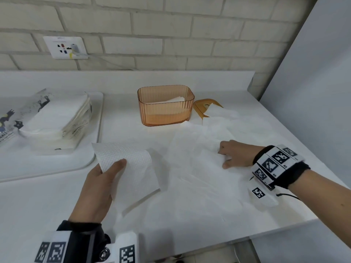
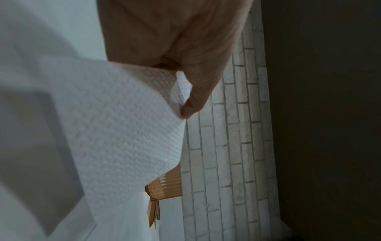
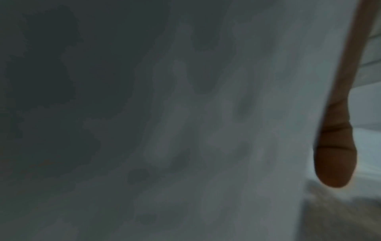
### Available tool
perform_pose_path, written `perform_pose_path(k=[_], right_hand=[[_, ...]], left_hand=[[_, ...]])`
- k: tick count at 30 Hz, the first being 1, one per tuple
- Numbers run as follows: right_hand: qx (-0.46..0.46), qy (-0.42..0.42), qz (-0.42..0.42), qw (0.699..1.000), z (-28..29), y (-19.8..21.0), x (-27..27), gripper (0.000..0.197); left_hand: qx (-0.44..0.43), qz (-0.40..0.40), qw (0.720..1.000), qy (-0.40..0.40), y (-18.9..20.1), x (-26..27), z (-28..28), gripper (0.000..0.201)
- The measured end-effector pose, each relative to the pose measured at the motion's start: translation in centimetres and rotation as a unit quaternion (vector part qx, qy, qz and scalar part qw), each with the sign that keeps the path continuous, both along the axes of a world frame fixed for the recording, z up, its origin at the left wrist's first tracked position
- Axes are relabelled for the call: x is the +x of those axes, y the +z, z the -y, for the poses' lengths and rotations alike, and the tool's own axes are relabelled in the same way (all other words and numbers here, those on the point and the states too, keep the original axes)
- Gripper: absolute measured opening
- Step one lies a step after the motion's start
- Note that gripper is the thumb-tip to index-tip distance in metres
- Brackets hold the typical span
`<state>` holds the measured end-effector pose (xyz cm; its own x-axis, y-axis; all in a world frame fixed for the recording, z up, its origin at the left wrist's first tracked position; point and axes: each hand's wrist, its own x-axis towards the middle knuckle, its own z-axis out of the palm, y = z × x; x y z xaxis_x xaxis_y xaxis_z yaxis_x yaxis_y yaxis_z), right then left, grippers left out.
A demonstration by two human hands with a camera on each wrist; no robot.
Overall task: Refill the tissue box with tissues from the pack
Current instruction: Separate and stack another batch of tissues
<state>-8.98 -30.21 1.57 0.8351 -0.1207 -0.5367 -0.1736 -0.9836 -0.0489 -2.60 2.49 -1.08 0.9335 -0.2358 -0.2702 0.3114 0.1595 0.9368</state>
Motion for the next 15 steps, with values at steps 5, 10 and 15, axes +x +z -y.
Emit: perform_pose_path(k=[5, 10, 15], right_hand=[[-0.003, -0.007, 0.034, 0.999, -0.2, -0.5, 0.8, 0.050], [0.014, -0.068, 0.052, 0.996, 0.1, -2.0, 0.6, 0.048], [0.097, -0.042, 0.068, 0.992, 0.6, -0.2, 0.4, 0.014]], left_hand=[[-0.007, 0.003, 1.000, -0.003, 0.1, 0.3, 0.5, 0.013], [-0.008, 0.002, 1.000, -0.009, 0.1, 0.2, 1.6, 0.013], [-0.007, 0.008, 1.000, -0.006, 0.2, 0.7, 2.9, 0.011]])
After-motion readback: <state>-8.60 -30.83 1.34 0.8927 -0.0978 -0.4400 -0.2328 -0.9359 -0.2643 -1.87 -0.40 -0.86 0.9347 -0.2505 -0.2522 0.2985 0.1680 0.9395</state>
